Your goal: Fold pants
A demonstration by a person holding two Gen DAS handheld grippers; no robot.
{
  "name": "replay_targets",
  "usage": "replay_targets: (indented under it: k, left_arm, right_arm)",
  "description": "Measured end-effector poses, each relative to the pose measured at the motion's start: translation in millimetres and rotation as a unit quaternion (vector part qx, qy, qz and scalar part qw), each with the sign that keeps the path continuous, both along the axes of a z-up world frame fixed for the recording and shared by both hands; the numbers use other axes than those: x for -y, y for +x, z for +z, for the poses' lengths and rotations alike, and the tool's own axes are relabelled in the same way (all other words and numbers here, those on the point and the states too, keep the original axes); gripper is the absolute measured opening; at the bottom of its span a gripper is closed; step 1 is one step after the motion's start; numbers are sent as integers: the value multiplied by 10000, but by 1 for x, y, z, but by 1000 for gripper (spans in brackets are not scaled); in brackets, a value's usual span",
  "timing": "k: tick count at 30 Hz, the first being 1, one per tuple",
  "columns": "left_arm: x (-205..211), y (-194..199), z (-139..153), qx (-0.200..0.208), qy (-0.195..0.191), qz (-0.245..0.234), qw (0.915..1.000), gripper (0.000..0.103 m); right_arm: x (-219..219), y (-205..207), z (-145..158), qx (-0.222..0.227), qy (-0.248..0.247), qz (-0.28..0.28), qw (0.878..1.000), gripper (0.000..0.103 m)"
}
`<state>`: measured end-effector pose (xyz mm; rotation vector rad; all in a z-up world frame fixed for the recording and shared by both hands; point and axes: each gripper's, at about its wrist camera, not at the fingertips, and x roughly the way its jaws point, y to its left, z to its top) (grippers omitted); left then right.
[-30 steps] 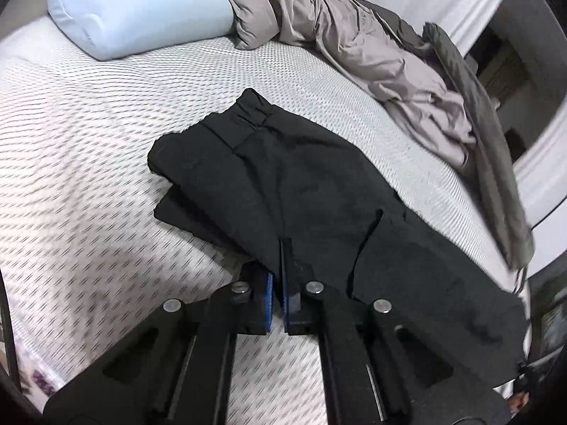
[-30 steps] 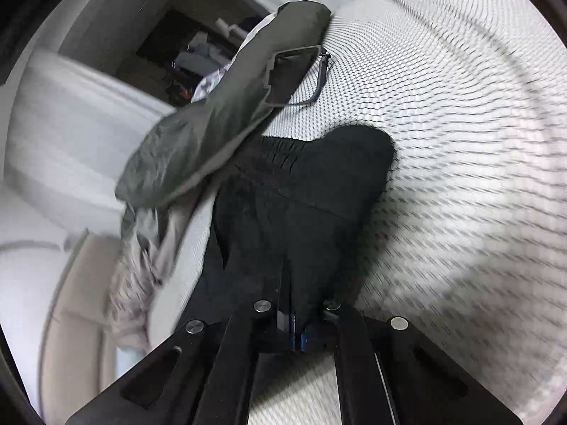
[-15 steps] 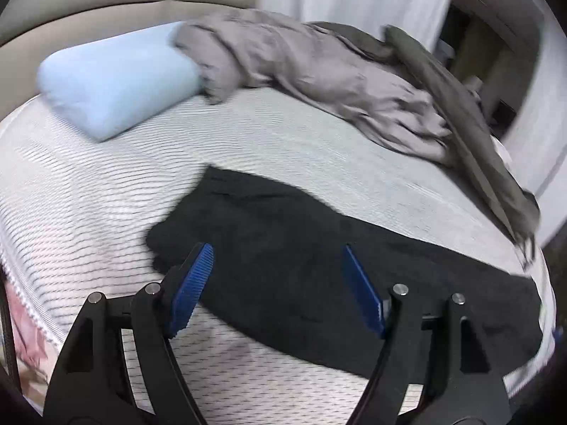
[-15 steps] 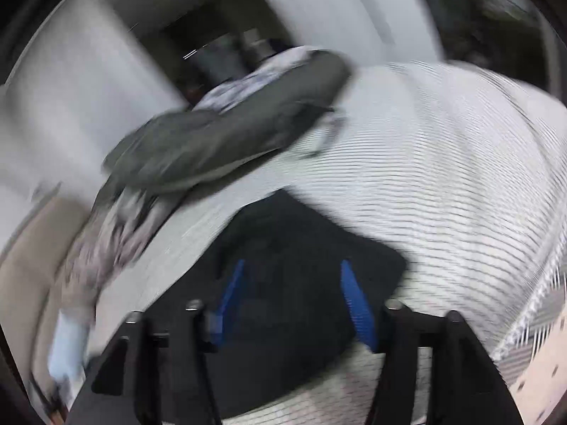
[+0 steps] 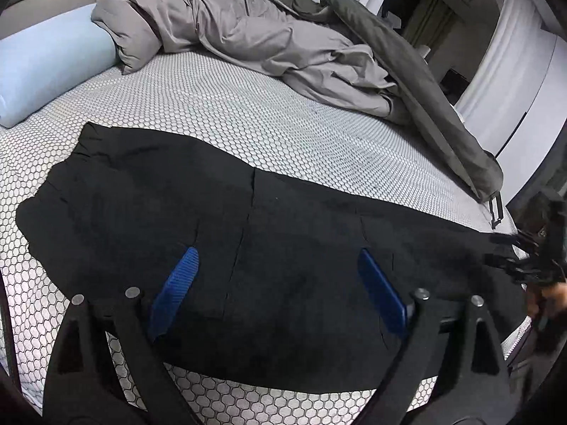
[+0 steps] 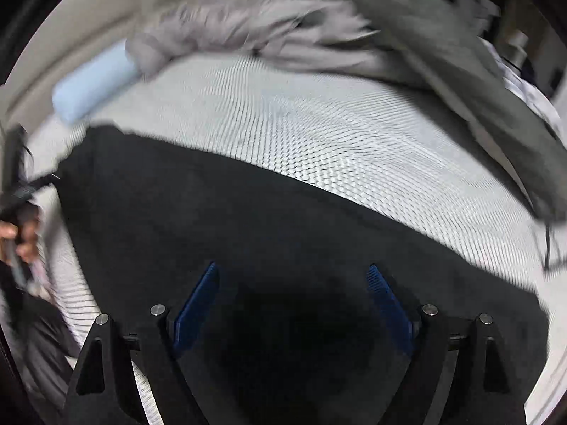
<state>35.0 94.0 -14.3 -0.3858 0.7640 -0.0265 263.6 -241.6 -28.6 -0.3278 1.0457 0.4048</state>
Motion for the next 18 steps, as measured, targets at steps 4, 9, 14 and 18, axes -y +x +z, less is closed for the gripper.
replay_targets:
  k: [4, 9, 14, 18]
  left_arm:
    - [-7, 13, -5, -104, -116, 51, 9999, 90]
    - [-10, 27, -3, -92, -37, 34, 9999, 90]
    - [-18, 31, -4, -145, -131, 150, 9997, 90]
    - [-25, 31, -8, -205, -195, 217, 9994, 90]
  right_arm:
    - [-27, 42, -27, -315, -373, 349, 9982, 86]
    - [-39, 70, -57, -700, -673, 849, 9916, 86]
    - [-43, 67, -70, -978, -471, 1221, 9866, 12]
    - [-43, 52, -51, -497, -498, 1544, 9855, 2]
